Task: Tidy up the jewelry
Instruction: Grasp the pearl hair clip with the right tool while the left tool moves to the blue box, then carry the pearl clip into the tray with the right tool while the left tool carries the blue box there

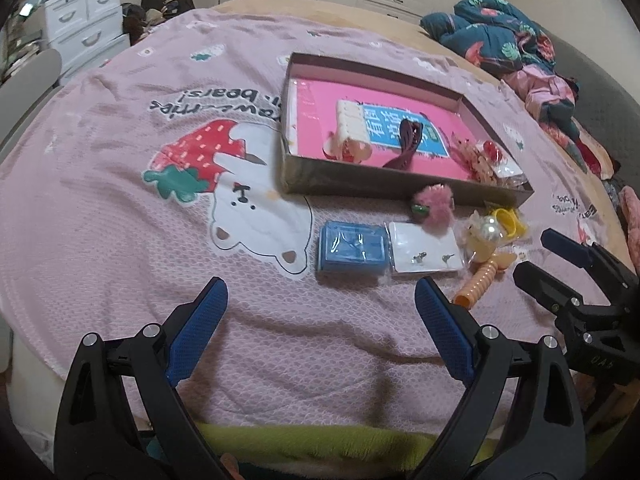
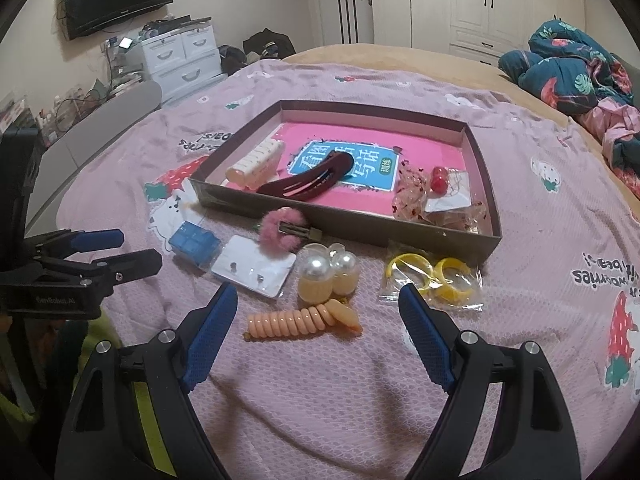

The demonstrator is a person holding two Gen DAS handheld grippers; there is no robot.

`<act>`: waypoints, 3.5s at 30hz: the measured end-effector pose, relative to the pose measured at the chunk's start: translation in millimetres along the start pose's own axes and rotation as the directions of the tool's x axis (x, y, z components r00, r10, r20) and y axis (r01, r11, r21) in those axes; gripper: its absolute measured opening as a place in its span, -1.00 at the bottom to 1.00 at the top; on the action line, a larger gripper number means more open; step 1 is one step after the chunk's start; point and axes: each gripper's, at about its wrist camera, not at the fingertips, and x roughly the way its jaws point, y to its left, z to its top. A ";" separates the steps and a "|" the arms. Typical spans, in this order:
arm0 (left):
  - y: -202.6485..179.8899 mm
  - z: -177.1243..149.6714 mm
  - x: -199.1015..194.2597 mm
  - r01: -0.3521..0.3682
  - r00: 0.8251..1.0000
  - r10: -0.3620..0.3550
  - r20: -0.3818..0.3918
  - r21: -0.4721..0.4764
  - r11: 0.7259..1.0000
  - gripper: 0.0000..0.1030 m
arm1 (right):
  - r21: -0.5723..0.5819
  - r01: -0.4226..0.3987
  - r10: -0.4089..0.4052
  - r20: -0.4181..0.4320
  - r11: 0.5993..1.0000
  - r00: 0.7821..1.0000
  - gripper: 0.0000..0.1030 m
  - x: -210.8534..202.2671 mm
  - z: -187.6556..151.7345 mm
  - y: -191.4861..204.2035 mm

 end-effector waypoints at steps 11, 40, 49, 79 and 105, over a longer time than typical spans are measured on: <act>0.8 3.1 16.4 -0.001 1.000 0.000 -0.030 -0.015 1.000 0.61 | 0.004 0.003 -0.003 -0.027 1.000 1.000 0.59 17.1 2.8 -11.0; -10.3 17.2 42.1 0.019 0.998 -0.018 -0.067 0.004 1.000 0.01 | 0.008 -0.080 0.080 -0.080 0.997 0.994 -0.18 57.5 10.4 -17.9; -17.7 18.0 39.5 0.019 0.998 -0.017 -0.059 0.028 0.999 -0.30 | 0.027 -0.074 0.075 -0.049 0.997 0.996 -0.18 43.1 11.0 -27.2; -38.0 40.7 -4.0 0.058 0.997 -0.059 0.041 0.034 0.998 -0.30 | 0.044 -0.057 0.055 0.044 0.997 0.998 -0.18 -5.3 22.9 -41.9; -89.7 76.9 21.5 0.116 0.992 -0.120 0.035 0.098 0.988 -0.30 | 0.120 0.029 -0.037 0.062 0.992 0.997 -0.18 -12.5 24.1 -96.3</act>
